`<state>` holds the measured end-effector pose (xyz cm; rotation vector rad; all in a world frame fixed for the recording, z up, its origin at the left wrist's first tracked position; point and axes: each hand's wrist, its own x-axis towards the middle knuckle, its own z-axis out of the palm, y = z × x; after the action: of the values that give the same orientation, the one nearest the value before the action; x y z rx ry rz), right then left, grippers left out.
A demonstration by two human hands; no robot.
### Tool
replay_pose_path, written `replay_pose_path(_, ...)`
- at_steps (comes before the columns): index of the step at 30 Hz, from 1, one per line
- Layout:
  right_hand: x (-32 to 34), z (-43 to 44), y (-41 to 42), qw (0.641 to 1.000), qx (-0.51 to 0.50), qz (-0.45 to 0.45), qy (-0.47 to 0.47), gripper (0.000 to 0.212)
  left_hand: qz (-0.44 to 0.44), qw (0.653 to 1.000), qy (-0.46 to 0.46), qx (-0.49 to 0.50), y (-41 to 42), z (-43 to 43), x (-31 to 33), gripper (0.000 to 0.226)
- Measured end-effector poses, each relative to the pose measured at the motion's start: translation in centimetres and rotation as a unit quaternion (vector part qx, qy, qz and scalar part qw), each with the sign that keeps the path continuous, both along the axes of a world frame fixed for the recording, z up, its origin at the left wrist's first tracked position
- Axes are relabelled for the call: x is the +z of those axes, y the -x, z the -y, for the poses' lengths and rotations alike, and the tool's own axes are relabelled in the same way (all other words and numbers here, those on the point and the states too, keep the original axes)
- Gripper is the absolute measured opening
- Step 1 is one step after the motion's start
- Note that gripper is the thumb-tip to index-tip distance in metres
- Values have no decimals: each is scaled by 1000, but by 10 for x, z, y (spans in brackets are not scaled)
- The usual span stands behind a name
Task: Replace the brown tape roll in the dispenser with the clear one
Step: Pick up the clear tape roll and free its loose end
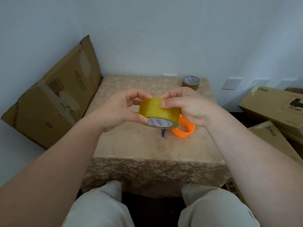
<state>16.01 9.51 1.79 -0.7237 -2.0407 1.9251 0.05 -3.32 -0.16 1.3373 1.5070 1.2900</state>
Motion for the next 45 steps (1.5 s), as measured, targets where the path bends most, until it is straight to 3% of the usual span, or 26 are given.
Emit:
replay_pose_path(6,-2,0,2,1000,-4,4,-20,5,-25,1000,13,-1,-2,-3,2,51)
replay_pose_path(10,-3,-4,-2,999,23,-13,40,16,-7,1000,19,-10,2,-1,1,50)
replay_pose_path(15,-3,-5,-3,998,44,-22,49,22,4,1000,15,-13,5,1,-2,49)
replay_pose_path(22,-6,-7,-1,997,37,-27,56,14,-12,1000,13,-4,3,1,1,50)
replay_pose_path(27,-9,-4,5,999,-40,-26,1,7,-59,997,13,43,-1,-1,1,48)
replay_pose_path(30,-11,-3,12,985,-138,93,-34,57,-135,981,-6,138,-9,-8,-4,52)
replay_pose_path(32,-11,1,14,974,-135,176,35,69,-185,964,-18,191,-16,-13,-6,53)
replay_pose_path(34,-12,3,17,978,-104,153,99,51,-205,958,-15,200,-21,-17,-7,50)
replay_pose_path(36,-12,4,21,984,-111,81,117,36,-165,974,7,153,-23,-18,-8,40)
replay_pose_path(39,-9,2,19,984,-138,21,112,29,-128,983,50,122,-23,-17,-8,29)
replay_pose_path(42,-11,2,14,990,-110,24,88,36,-246,953,31,174,-12,-15,-5,57)
replay_pose_path(45,-10,4,11,996,-47,0,81,29,-263,962,17,67,-10,-13,4,78)
